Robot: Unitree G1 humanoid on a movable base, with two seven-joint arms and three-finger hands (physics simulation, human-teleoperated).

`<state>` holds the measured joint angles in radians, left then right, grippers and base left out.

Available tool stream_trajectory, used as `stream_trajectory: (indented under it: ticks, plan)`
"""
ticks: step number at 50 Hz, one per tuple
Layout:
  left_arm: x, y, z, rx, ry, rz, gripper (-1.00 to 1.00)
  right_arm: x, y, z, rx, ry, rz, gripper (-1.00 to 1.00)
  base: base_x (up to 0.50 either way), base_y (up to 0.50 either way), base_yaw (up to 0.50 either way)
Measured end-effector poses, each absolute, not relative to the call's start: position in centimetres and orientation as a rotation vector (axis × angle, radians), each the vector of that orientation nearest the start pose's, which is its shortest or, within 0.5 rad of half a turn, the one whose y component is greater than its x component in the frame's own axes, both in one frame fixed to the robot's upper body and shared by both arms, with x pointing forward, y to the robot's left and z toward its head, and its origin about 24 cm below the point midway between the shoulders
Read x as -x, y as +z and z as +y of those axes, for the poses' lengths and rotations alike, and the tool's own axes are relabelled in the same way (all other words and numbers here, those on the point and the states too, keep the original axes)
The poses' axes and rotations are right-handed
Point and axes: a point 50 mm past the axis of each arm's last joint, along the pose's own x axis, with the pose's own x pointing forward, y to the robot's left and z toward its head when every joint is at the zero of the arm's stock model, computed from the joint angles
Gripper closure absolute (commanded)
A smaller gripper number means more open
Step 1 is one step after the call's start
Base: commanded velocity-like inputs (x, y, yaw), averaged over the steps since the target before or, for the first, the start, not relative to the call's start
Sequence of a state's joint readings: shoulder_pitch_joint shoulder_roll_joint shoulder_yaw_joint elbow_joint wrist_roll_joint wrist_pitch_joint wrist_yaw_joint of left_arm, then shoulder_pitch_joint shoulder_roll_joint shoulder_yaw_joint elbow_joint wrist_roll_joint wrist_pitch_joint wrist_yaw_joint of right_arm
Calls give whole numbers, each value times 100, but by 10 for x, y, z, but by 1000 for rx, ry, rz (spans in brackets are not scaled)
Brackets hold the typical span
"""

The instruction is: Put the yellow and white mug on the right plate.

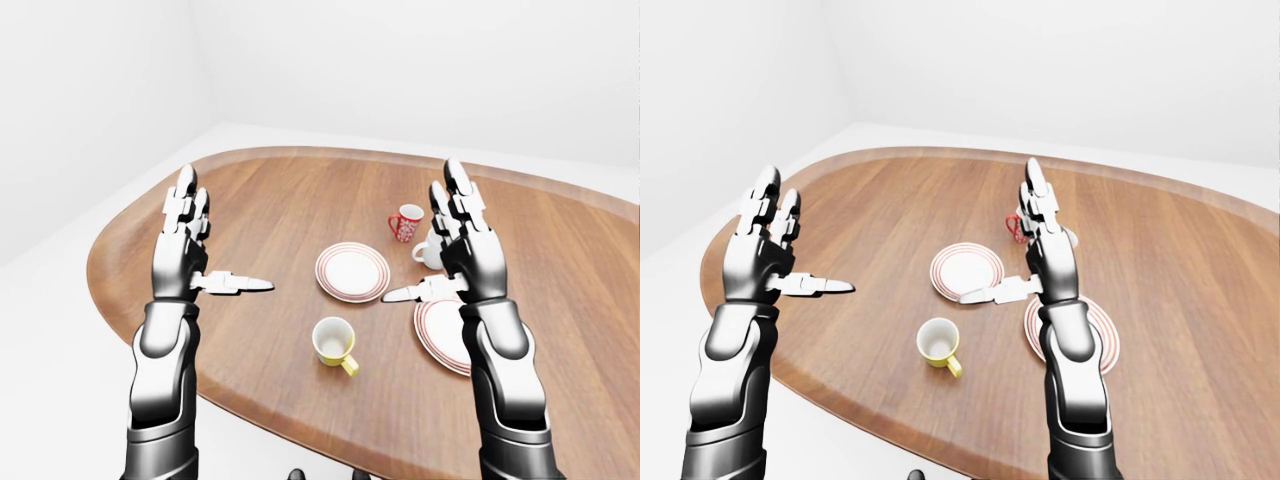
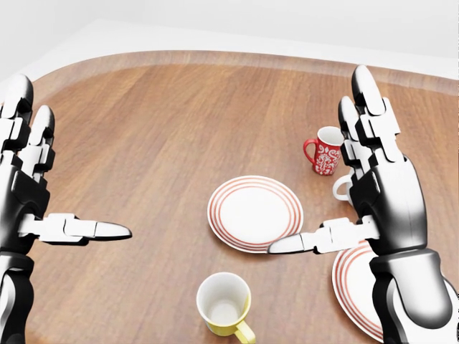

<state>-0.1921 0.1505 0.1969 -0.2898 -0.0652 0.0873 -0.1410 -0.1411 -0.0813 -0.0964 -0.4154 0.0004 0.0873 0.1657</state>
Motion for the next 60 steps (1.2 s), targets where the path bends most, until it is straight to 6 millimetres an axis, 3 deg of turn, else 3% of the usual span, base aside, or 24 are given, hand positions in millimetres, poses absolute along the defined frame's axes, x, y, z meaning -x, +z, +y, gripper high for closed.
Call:
stream_trajectory:
  ticks: [23,39,60]
  plan:
    - [-274,162,204,-109,14,-412,-100,-263,168,-156,178,140,-468,-100,0,0,0]
    - [-279,165,212,-109,35,-412,-100,-282,166,-152,332,188,-420,-100,0,0,0]
    - [-283,163,219,-110,53,-394,-100,-292,163,-141,574,252,-363,-100,0,0,0]
